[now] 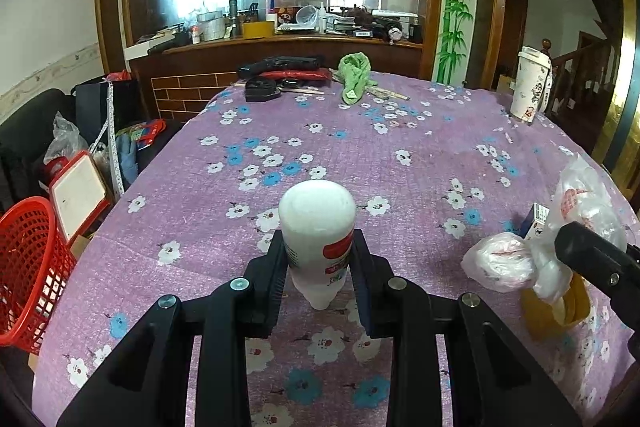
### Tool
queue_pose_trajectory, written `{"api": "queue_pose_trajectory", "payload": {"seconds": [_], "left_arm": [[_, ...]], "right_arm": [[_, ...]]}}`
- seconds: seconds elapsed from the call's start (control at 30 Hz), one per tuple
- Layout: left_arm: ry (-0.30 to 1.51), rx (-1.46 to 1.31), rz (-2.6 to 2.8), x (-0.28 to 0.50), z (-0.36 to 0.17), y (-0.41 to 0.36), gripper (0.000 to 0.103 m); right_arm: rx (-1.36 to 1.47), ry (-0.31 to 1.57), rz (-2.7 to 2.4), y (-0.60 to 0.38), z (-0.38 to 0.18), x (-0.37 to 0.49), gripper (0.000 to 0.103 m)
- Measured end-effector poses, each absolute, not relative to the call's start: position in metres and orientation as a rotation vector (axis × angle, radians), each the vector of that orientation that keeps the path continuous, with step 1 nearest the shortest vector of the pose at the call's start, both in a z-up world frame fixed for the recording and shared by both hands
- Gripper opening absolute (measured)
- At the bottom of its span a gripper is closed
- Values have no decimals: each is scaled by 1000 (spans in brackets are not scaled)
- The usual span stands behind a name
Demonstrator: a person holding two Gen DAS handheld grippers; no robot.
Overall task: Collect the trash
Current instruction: 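Hold the spray bottle and plastic bag while lifting both above the table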
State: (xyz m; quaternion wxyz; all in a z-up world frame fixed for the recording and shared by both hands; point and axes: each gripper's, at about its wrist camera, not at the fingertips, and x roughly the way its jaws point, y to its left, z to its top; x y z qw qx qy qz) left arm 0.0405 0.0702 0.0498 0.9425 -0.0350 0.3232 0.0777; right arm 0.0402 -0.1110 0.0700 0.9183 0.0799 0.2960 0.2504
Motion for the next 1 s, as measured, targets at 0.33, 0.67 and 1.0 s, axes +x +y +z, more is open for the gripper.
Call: {"api": "queue_pose_trajectory", "payload": {"seconds": [0.33,0.67,1.0], "left_arm": [[662,-95,194,29,68,81,29],[652,-98,196,-5,81,85,29],[634,-92,161,-44,92,91,29]], "right_arm": [[170,607,524,-111,71,39,38],[149,580,500,-113,75,35,38],[171,672,478,-112,81,26,38]]}}
